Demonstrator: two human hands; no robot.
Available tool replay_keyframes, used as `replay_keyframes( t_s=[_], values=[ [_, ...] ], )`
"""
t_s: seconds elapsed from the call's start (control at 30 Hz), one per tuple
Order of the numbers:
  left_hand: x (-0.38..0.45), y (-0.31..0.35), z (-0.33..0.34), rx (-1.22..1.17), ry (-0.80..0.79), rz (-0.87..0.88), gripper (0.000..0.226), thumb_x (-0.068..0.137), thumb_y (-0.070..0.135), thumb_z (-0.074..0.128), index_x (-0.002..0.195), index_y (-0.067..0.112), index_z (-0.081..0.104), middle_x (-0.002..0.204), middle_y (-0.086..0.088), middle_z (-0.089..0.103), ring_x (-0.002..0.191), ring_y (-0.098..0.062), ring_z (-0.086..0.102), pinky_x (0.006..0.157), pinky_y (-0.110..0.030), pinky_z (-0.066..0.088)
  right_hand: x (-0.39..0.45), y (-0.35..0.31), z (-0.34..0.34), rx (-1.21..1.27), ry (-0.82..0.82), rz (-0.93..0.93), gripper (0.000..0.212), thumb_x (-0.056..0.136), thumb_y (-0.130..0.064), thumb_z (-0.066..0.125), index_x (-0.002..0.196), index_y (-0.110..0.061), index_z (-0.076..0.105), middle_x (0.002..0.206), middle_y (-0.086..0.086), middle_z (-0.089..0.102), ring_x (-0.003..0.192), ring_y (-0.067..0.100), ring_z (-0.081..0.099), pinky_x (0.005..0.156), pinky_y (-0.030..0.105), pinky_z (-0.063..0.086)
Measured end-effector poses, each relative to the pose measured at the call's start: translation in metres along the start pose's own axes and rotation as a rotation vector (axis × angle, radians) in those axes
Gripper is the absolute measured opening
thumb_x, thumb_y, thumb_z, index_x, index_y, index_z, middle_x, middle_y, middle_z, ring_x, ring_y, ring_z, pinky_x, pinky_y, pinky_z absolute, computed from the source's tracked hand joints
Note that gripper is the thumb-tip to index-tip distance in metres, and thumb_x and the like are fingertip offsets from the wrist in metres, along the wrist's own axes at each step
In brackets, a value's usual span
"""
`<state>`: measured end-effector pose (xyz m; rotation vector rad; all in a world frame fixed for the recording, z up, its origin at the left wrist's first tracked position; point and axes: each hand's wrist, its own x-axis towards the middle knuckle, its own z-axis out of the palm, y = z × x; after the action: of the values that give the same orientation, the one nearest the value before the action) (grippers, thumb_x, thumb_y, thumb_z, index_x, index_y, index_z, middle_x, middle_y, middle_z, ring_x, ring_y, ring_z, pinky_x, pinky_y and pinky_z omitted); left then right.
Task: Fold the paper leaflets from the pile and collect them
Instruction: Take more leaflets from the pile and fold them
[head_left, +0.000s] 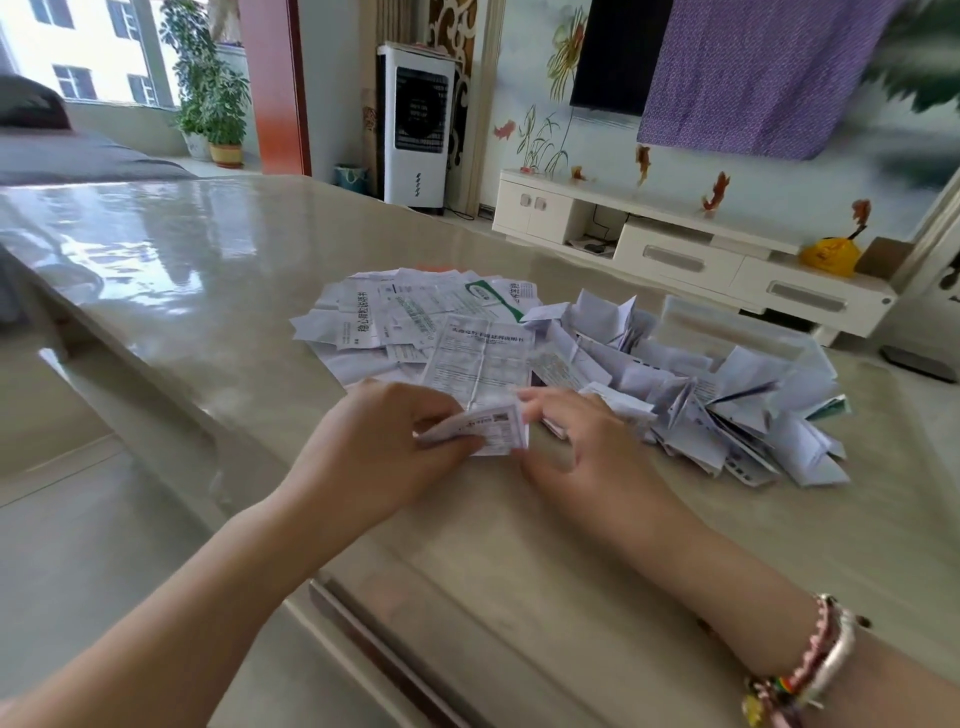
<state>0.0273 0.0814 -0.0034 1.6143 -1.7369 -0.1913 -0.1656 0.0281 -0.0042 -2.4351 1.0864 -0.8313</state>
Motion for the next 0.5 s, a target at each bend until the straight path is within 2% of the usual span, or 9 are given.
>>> replay_keyframes(
  t_s=[0.03, 0.1, 0.2, 0.27, 0.37, 0.43, 0.5],
  values=[
    [-0.001, 0.002, -0.002, -0.063, -0.017, 0.003, 0.020, 0.075, 0.044, 0.071, 0.074, 0.024, 0.072, 0.068, 0.009, 0.068, 0.069, -0.007, 0.062, 0.070, -0.034, 0.051, 0.000, 0.000, -0.002, 0.035, -0.007, 0.022, 0.005, 0.086, -0.020, 0.068, 0.091, -0.021, 0.067, 0.108, -0.015, 0.066, 0.101, -0.003, 0.053, 0.085, 0.004, 0.033],
    [-0.001, 0.004, -0.008, -0.197, -0.020, -0.009, 0.008, 0.073, 0.028, 0.081, 0.077, 0.027, 0.075, 0.074, 0.016, 0.071, 0.073, 0.001, 0.065, 0.072, -0.020, 0.051, -0.001, -0.001, -0.003, 0.068, -0.017, 0.051, 0.006, 0.088, -0.023, 0.066, 0.083, -0.020, 0.066, 0.089, -0.011, 0.069, 0.086, 0.000, 0.059, 0.076, 0.011, 0.041],
    [0.003, 0.001, -0.019, -0.315, 0.015, -0.041, 0.023, 0.066, 0.022, 0.086, 0.087, 0.024, 0.076, 0.081, 0.018, 0.072, 0.076, 0.005, 0.065, 0.072, -0.009, 0.047, -0.001, 0.001, -0.002, 0.101, 0.011, 0.065, 0.006, 0.090, -0.021, 0.063, 0.088, -0.015, 0.065, 0.091, -0.004, 0.071, 0.089, 0.009, 0.064, 0.084, 0.028, 0.047],
    [0.006, -0.002, -0.023, -0.381, 0.010, -0.055, 0.030, 0.064, 0.020, 0.086, 0.091, 0.023, 0.075, 0.085, 0.016, 0.073, 0.078, 0.000, 0.067, 0.075, -0.014, 0.052, 0.000, 0.000, -0.002, 0.163, 0.038, 0.063, 0.007, 0.091, -0.017, 0.062, 0.093, -0.010, 0.064, 0.091, -0.001, 0.071, 0.088, 0.009, 0.065, 0.085, 0.031, 0.049],
    [0.008, -0.006, -0.019, -0.445, -0.006, -0.105, 0.028, 0.067, 0.016, 0.084, 0.090, 0.027, 0.074, 0.088, 0.013, 0.075, 0.084, -0.008, 0.070, 0.083, -0.029, 0.056, 0.000, -0.002, -0.003, 0.250, 0.089, 0.055, 0.013, 0.092, -0.015, 0.061, 0.095, -0.003, 0.062, 0.083, 0.000, 0.069, 0.077, 0.005, 0.065, 0.075, 0.028, 0.050],
    [0.010, -0.010, -0.012, -0.409, 0.006, -0.150, 0.022, 0.070, 0.018, 0.082, 0.084, 0.033, 0.073, 0.083, 0.013, 0.075, 0.079, -0.012, 0.071, 0.078, -0.036, 0.058, -0.001, -0.005, -0.005, 0.333, 0.145, 0.047, 0.017, 0.093, -0.018, 0.061, 0.088, -0.002, 0.058, 0.072, 0.002, 0.065, 0.062, 0.004, 0.058, 0.060, 0.021, 0.043],
    [0.012, -0.012, -0.006, -0.352, 0.027, -0.176, 0.013, 0.073, 0.026, 0.081, 0.079, 0.034, 0.074, 0.078, 0.013, 0.074, 0.073, -0.012, 0.068, 0.074, -0.038, 0.056, -0.001, -0.009, -0.008, 0.460, 0.200, 0.055, 0.016, 0.092, -0.019, 0.061, 0.086, -0.006, 0.056, 0.067, 0.004, 0.064, 0.057, 0.004, 0.053, 0.058, 0.015, 0.039]
  ],
)
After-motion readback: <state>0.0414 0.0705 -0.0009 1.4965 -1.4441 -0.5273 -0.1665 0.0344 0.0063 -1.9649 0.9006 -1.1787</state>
